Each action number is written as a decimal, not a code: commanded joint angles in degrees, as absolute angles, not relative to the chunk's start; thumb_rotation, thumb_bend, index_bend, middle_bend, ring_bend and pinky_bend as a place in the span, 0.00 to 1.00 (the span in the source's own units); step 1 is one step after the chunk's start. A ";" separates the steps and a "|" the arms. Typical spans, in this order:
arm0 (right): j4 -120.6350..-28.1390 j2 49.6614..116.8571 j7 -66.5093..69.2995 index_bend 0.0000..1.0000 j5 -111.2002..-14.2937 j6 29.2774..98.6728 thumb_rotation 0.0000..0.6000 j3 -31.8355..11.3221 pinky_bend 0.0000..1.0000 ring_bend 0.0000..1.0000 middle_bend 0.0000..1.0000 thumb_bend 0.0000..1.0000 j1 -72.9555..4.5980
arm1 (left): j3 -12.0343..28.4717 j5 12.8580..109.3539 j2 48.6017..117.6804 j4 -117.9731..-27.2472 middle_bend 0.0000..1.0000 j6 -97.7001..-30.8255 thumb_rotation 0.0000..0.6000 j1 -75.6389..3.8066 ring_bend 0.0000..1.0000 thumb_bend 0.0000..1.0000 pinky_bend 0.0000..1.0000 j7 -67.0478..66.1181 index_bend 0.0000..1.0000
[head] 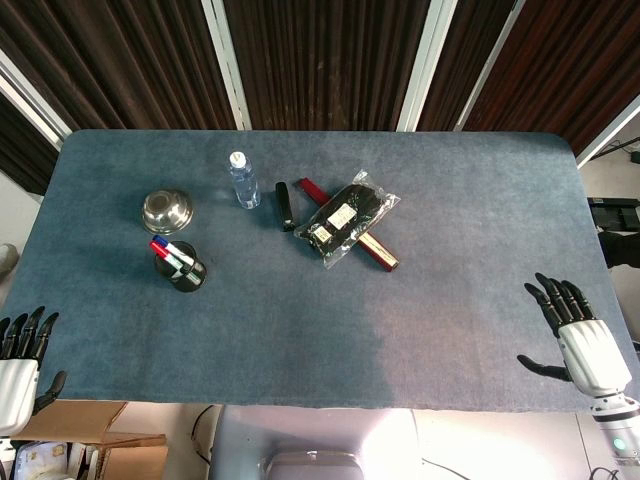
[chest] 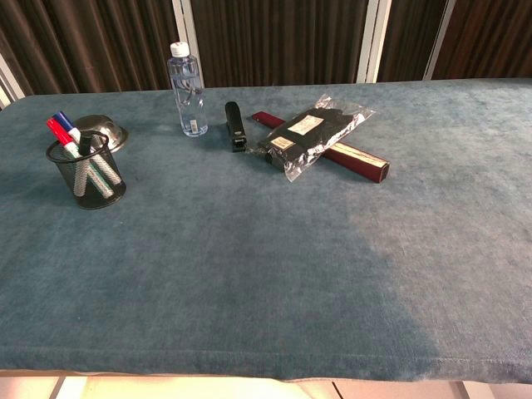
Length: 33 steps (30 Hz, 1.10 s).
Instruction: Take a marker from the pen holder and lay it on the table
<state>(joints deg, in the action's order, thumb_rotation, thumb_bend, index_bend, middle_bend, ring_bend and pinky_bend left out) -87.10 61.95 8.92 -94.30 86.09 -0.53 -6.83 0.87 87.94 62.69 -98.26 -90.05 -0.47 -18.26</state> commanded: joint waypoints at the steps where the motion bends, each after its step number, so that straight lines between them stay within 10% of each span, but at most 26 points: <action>1: -87.08 61.96 8.94 0.00 -94.36 86.33 1.00 -0.50 0.00 0.00 0.00 0.03 -6.70 | 0.92 88.17 62.83 -98.07 0.00 -90.05 1.00 -0.59 0.00 0.30 0.00 -18.18 0.03; 14: -86.63 61.77 9.58 0.00 -94.25 87.14 1.00 -0.71 0.00 0.00 0.00 0.03 -6.43 | 3.01 89.77 62.09 -99.90 0.03 -85.62 1.00 -5.39 0.01 0.30 0.00 -18.22 0.07; 26: -87.06 60.81 9.36 0.00 -94.36 88.97 1.00 -0.89 0.00 0.00 0.00 0.03 -5.53 | 13.52 82.38 66.78 -96.11 0.31 -68.56 1.00 -22.74 0.23 0.35 0.09 -10.05 0.30; 33: -86.53 61.07 9.62 0.00 -94.00 89.09 1.00 -0.83 0.00 0.00 0.00 0.03 -5.13 | 13.82 80.66 73.34 -90.20 0.30 -61.95 1.00 -30.04 0.23 0.35 0.10 -13.70 0.30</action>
